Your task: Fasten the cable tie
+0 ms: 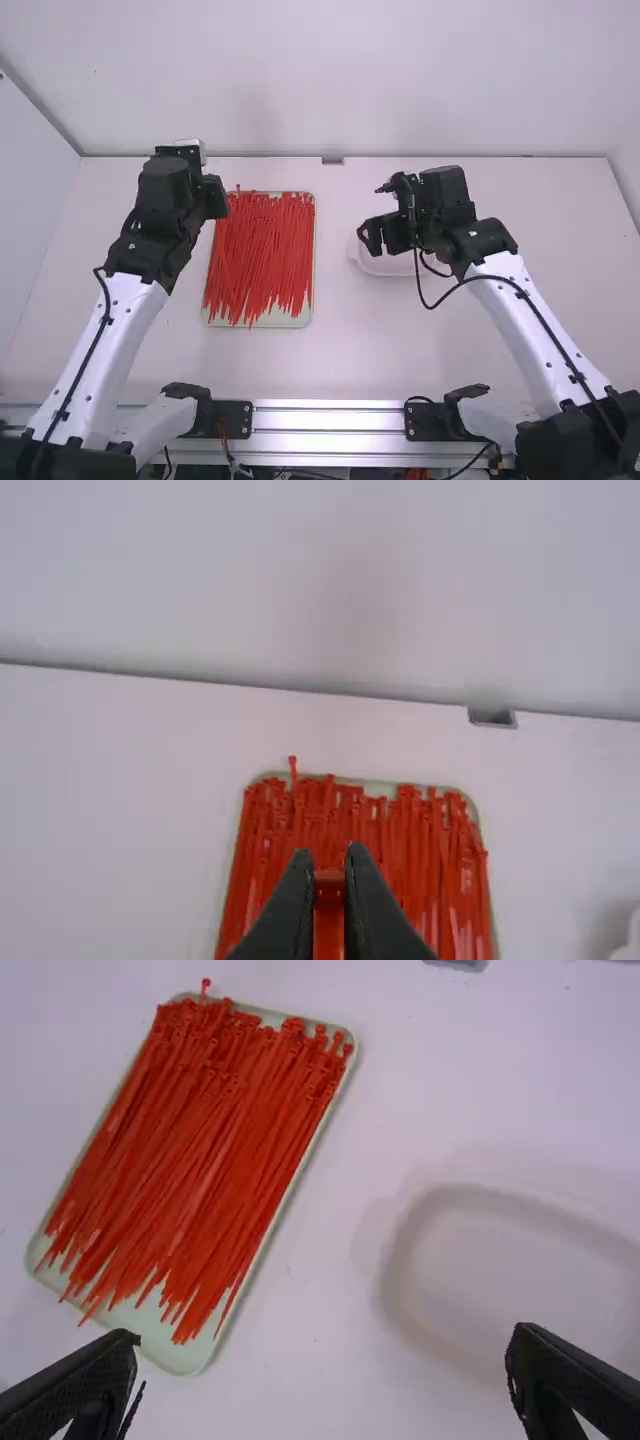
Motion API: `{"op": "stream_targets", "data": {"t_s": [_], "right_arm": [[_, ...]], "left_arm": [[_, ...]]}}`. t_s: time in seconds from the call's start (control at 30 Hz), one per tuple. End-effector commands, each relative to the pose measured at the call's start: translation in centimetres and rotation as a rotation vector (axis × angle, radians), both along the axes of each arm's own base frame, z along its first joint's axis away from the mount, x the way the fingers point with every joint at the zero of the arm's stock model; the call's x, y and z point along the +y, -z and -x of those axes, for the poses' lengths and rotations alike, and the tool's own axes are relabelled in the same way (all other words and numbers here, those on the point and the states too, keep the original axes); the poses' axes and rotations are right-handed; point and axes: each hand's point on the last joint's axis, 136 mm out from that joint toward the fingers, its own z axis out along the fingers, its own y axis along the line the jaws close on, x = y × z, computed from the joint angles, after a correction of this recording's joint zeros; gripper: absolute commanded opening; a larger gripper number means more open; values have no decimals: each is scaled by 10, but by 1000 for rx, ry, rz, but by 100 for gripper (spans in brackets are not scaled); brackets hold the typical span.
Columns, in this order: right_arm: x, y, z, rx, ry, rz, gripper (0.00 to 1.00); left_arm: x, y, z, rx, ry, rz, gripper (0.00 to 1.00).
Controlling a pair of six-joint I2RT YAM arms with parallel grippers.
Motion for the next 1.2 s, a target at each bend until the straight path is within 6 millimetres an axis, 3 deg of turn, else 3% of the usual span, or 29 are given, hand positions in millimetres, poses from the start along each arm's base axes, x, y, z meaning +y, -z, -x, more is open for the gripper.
{"op": "stream_targets", "data": {"t_s": [0.0, 0.2, 0.5, 0.83, 1.17], "right_arm": [[15, -7, 2, -13, -48, -32, 98], [36, -19, 7, -47, -126, -96, 98], [61, -43, 17, -76, -258, -241, 98], [82, -79, 22, -146, -371, -404, 98], [93, -93, 19, -199, -383, -433, 98]], "left_arm": [[-11, -1, 9, -30, 73, 71, 2], [-38, -2, 13, -53, 247, 163, 2], [-50, -15, 5, -99, 291, 263, 2], [-96, -39, -6, -170, 494, 452, 2], [-145, -56, 2, -220, 635, 489, 2]]}}
